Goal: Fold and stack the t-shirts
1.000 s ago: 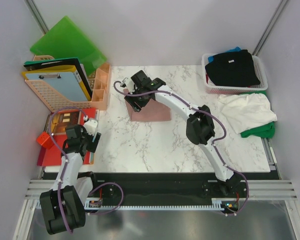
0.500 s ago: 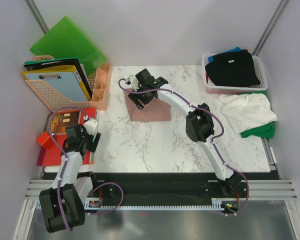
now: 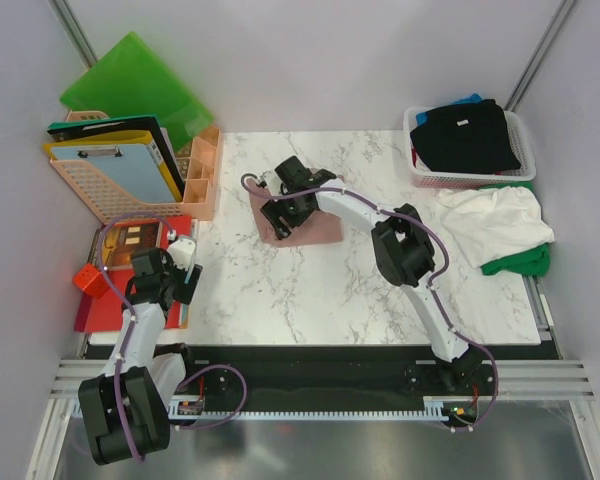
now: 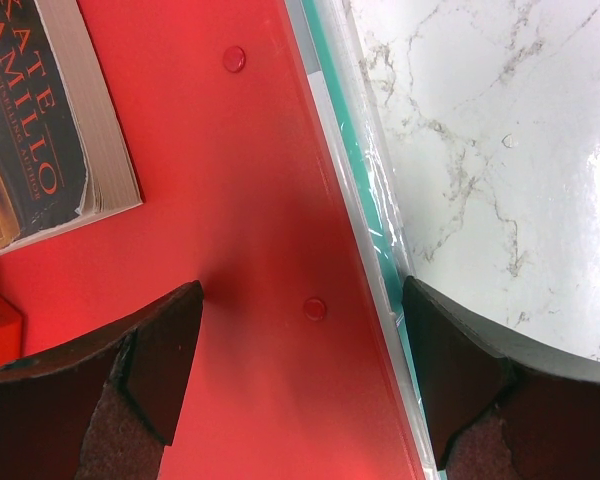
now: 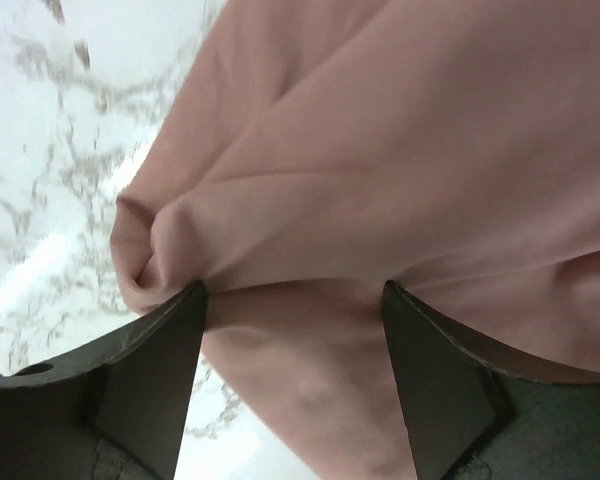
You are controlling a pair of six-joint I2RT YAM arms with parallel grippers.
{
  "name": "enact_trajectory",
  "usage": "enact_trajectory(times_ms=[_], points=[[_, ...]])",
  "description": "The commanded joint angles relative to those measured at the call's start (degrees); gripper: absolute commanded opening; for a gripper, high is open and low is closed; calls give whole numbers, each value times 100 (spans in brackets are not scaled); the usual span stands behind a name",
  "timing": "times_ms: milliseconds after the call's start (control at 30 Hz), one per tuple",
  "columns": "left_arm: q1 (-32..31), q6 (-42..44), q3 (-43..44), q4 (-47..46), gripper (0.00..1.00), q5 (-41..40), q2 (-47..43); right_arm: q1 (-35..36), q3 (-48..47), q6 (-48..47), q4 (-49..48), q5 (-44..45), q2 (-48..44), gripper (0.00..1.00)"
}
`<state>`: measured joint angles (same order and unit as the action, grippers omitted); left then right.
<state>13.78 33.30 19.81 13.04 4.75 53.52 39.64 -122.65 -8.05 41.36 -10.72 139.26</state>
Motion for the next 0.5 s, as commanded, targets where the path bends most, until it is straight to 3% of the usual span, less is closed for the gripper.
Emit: enact_trajectory(times_ms=[0, 300, 467], points=[[19, -34, -179, 234, 88, -282, 133, 44, 653, 260, -382, -492, -828, 79], [28, -43, -188, 226, 88, -300, 98, 404, 2735, 419, -997, -757, -1813, 76], [28, -43, -188, 226, 88, -308, 97, 852, 3072, 463, -1262, -458, -2227, 75]])
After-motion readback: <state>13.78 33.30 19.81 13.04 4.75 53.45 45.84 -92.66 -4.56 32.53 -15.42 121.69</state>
